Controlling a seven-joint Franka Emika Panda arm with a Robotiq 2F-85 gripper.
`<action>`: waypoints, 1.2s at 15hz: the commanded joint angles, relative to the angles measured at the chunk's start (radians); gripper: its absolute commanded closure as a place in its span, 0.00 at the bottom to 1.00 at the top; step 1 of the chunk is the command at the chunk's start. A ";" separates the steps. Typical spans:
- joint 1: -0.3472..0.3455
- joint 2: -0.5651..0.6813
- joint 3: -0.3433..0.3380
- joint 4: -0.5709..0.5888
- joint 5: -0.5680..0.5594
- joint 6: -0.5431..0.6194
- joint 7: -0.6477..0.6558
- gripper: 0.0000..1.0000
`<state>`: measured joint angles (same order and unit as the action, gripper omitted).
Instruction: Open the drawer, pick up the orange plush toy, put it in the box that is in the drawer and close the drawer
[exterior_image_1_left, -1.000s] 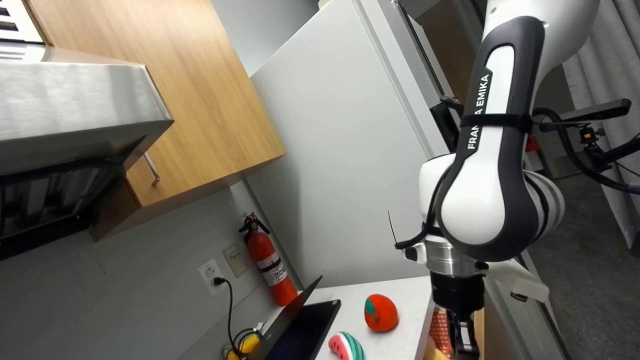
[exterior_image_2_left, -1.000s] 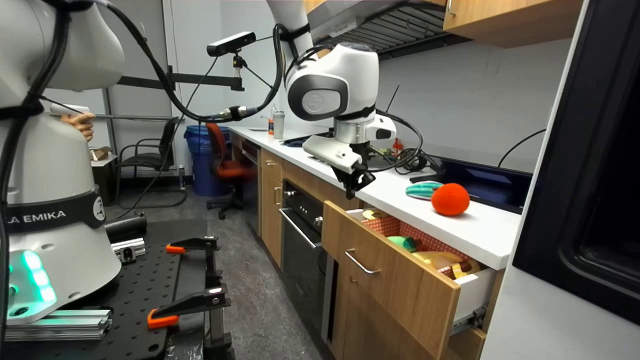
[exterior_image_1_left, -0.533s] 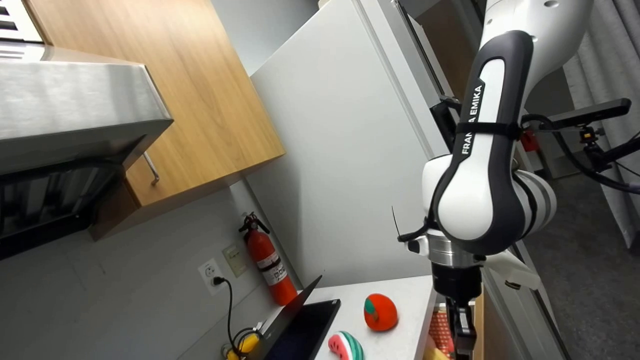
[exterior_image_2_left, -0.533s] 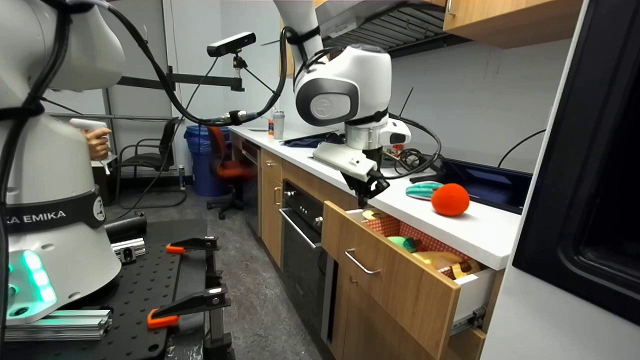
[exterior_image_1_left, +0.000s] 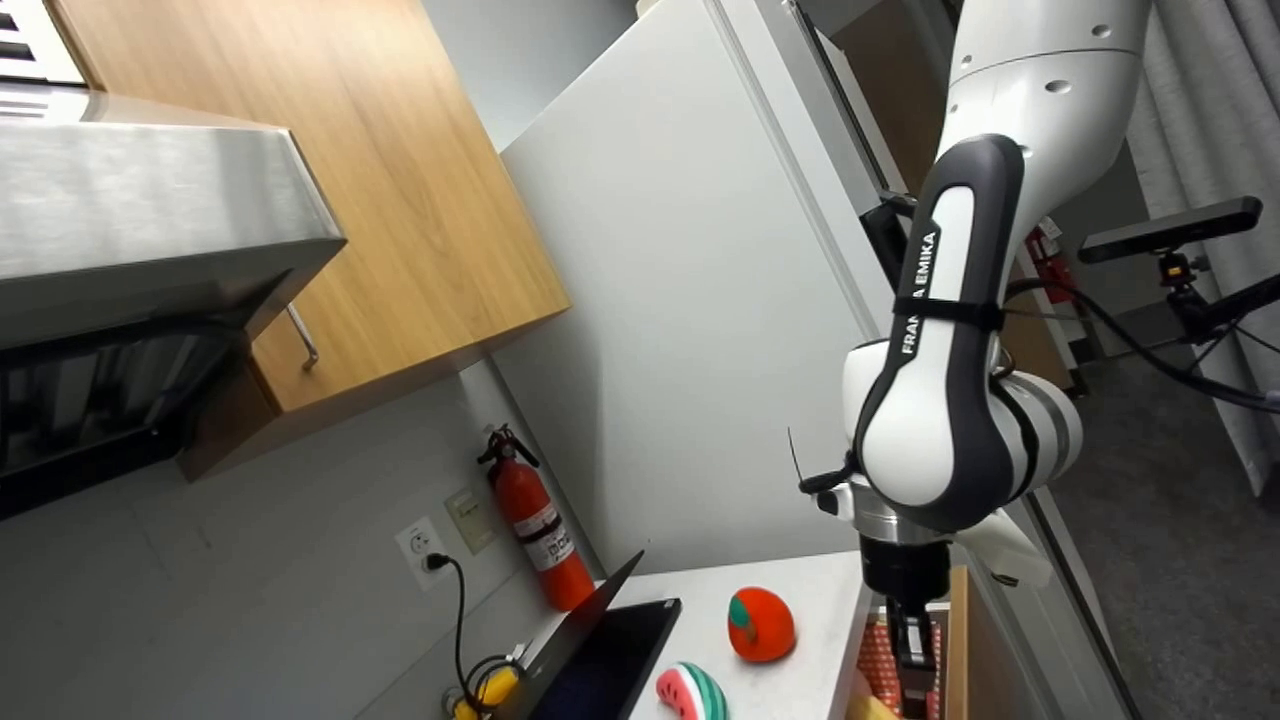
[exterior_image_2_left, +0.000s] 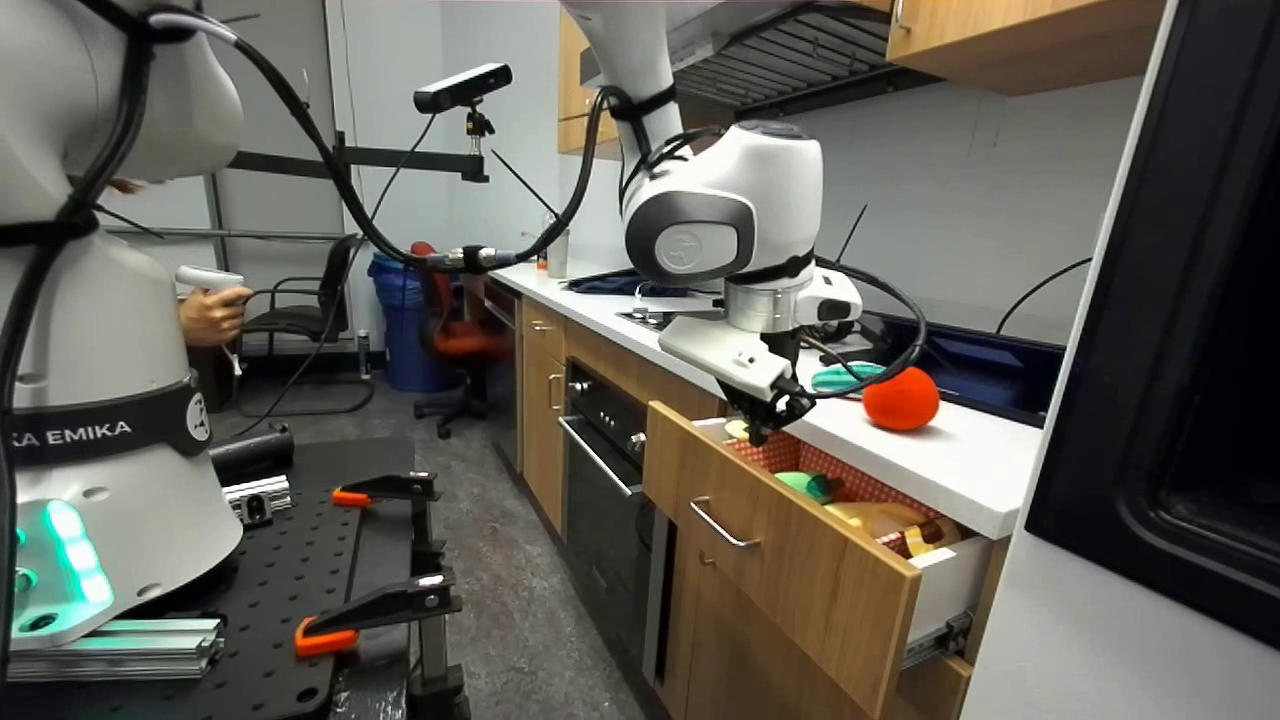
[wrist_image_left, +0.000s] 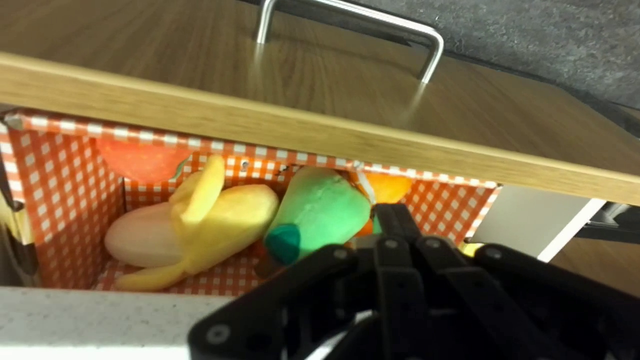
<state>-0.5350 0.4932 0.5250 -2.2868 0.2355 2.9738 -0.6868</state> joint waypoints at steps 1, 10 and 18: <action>0.060 0.075 -0.072 0.077 -0.041 0.022 0.024 1.00; 0.155 0.056 -0.220 0.066 -0.119 -0.004 0.115 1.00; 0.236 -0.038 -0.360 -0.037 -0.198 -0.028 0.248 1.00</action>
<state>-0.3476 0.5258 0.2346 -2.2509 0.0882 2.9707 -0.5163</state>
